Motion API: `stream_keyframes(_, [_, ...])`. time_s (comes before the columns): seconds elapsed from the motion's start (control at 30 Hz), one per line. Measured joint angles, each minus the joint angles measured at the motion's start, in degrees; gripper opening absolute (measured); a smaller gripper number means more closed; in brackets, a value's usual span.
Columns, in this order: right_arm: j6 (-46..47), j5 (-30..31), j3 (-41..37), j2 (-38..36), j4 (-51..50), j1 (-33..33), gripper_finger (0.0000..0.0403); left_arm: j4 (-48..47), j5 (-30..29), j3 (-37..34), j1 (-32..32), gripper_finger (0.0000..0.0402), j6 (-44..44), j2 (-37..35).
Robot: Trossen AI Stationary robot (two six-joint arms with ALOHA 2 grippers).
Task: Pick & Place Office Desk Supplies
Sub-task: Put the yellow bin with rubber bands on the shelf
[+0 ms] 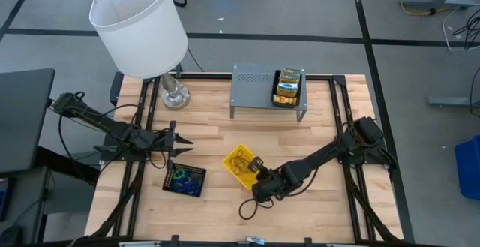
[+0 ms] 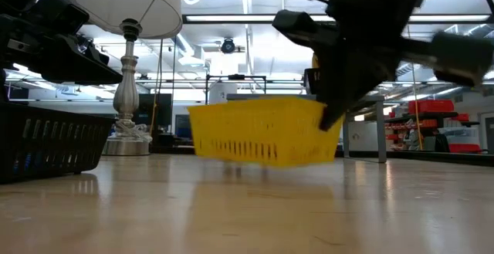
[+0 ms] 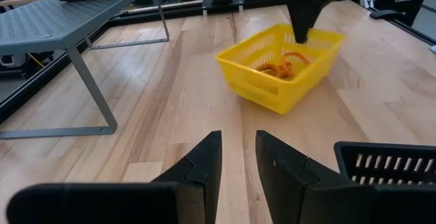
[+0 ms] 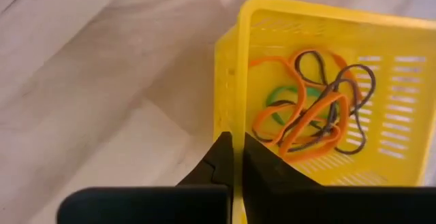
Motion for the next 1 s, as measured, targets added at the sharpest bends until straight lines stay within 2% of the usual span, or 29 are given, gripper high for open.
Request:
stream_keyframes(0.17, [3.6,0.9,6.5,0.0,-9.7,-1.5,0.0007,0.0,0.0,0.0,0.0,0.0099,0.0,0.0])
stream_keyframes(0.4, [7.7,1.9,20.4,0.0,-24.7,-5.2,0.0007,0.0,0.0,0.0,0.0,0.0099,0.0,0.0])
stream_keyframes(0.5, [8.1,3.8,26.5,0.0,-29.2,-7.3,0.0007,0.0,0.0,0.0,0.0,0.0099,0.0,0.0])
stream_keyframes(0.63, [8.1,3.3,33.1,-0.1,-33.8,-11.2,0.0007,0.0,0.0,0.0,0.0,0.0099,0.0,0.0])
stream_keyframes(0.83, [4.8,2.6,35.4,-0.1,-38.3,-19.4,0.0007,0.0,0.0,0.0,0.0,0.0099,0.0,0.0])
stream_keyframes(1.0, [-0.6,2.1,35.4,-0.1,-35.8,-25.1,0.0007,0.1,0.0,0.0,0.0,0.0099,0.0,0.0])
